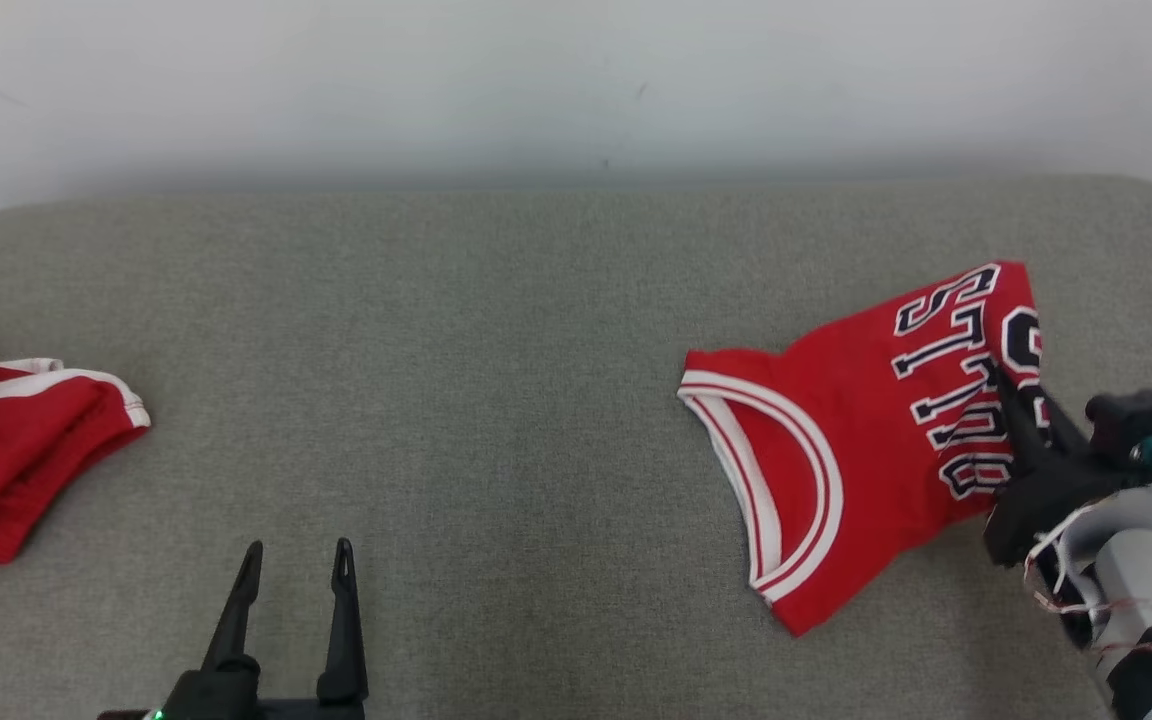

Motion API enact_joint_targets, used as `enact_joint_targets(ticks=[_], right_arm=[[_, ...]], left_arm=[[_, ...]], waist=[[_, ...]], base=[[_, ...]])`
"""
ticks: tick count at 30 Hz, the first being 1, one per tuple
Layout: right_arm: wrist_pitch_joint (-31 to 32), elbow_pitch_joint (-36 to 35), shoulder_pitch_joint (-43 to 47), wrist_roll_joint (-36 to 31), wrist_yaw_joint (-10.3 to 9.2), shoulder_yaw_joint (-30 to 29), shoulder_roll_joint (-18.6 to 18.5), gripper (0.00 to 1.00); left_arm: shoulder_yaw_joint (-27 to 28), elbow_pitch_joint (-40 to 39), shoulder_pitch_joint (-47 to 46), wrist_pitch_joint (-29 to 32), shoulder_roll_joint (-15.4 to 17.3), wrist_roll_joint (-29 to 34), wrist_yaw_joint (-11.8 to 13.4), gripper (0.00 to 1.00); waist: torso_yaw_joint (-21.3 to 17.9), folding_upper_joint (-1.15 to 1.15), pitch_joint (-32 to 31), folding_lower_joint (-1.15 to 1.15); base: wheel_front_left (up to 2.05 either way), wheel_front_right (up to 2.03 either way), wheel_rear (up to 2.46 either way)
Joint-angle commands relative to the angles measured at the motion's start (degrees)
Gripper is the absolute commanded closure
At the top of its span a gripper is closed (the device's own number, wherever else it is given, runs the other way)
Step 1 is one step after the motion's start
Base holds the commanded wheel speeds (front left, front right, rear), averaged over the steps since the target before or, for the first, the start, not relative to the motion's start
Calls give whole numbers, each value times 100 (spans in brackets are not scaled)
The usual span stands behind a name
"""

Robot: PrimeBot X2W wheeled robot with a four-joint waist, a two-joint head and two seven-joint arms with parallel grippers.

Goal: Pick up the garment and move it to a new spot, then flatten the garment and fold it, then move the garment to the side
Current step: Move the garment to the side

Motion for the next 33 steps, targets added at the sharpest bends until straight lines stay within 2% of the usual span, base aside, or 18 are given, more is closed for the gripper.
enact_joint_targets(ticks=[1, 8, 18, 29, 30, 31, 33], right_arm=[[-5, 47, -226, -23, 3, 97, -182, 100], [-6, 272, -1130, 51, 2, 335, -952, 100], [-6, 825, -1788, 79, 3, 487, -1677, 100], [-6, 1310, -2313, -54, 3, 503, -1879, 100], [-6, 1295, -2336, -105, 2, 479, -1886, 10], [-6, 1313, -2320, -148, 3, 448, -1891, 0], [-5, 1327, -2310, -271, 3, 371, -1914, 0]], left_arm=[[50, -59, -140, -13, 15, 57, -47, 0], [210, -273, -530, -13, 28, 302, -187, 0], [332, -517, -599, -13, 86, 493, -283, 0], [393, -645, -666, -13, 166, 582, -327, 0], [392, -647, -667, -13, 166, 581, -325, 0], [395, -650, -669, -13, 166, 581, -321, 0], [396, -650, -672, -13, 163, 585, -313, 0]], waist=[[-242, -1, 442, -1], [-431, -1, 988, -1], [-552, -1, 1204, -1], [-571, -1, 1426, -1], [-563, -1, 1430, -1], [-553, -1, 1435, -1], [-540, -1, 1438, -1]], base=[[0, 0, 0], [0, 0, 0], [0, 0, 0], [0, 0, 0], [0, 0, 0], [0, 0, 0], [0, 0, 0]])
